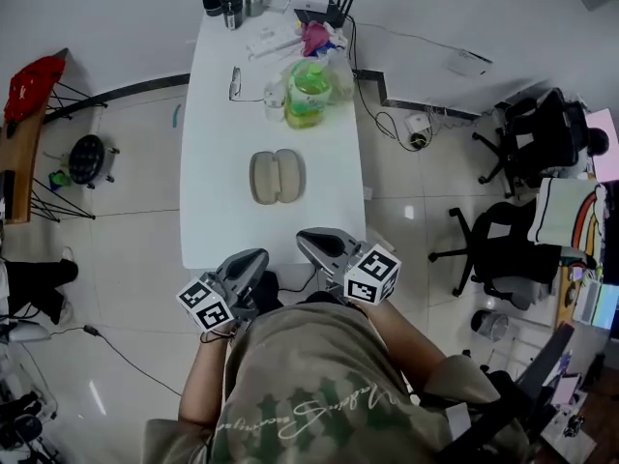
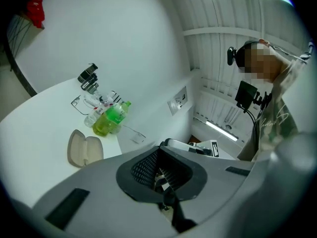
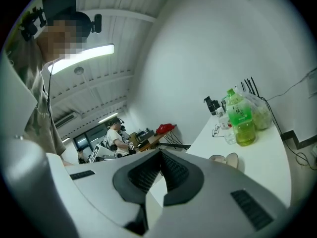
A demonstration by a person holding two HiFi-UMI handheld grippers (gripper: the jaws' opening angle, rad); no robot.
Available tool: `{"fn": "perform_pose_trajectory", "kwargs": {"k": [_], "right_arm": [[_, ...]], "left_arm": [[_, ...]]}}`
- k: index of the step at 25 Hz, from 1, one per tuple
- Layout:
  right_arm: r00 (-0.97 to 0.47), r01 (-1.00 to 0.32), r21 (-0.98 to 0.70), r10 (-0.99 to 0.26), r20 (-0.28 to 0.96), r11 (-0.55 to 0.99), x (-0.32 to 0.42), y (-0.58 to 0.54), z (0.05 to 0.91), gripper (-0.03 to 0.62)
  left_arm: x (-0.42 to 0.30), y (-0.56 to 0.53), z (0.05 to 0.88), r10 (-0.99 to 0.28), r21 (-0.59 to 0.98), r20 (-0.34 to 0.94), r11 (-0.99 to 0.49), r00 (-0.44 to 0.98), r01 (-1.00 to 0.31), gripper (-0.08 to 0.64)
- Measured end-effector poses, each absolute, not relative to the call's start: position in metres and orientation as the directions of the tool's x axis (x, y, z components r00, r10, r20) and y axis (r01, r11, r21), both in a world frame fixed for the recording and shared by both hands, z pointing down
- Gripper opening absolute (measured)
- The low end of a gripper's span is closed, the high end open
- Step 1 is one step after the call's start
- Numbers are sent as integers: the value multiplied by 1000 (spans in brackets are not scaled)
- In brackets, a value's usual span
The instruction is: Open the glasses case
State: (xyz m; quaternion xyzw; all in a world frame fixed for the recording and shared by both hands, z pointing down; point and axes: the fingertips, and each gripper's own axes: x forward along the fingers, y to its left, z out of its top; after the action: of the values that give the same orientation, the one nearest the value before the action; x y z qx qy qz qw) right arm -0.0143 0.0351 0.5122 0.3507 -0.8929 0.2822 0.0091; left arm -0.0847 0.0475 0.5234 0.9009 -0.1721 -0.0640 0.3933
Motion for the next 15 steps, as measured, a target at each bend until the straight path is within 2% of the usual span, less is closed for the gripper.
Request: {"fn": "perform_pose_trajectory", "kwargs": {"k": [8,13,15], "right_arm": [[-768,-627,-431,-609,198,650,29,93,514,9],[-723,-664,-429,-672,160,613,56,131,517,9],[-700,-683,-431,-698,153,590,68,143,516,9]], "left_arm": [[-34,111,537,-496,712,33,-598,868,-369,5],[-26,146,550,-620,466,218,-613,754,-639,5],[-20,161,545,-647,465,206,-595,734,-655,5]]}}
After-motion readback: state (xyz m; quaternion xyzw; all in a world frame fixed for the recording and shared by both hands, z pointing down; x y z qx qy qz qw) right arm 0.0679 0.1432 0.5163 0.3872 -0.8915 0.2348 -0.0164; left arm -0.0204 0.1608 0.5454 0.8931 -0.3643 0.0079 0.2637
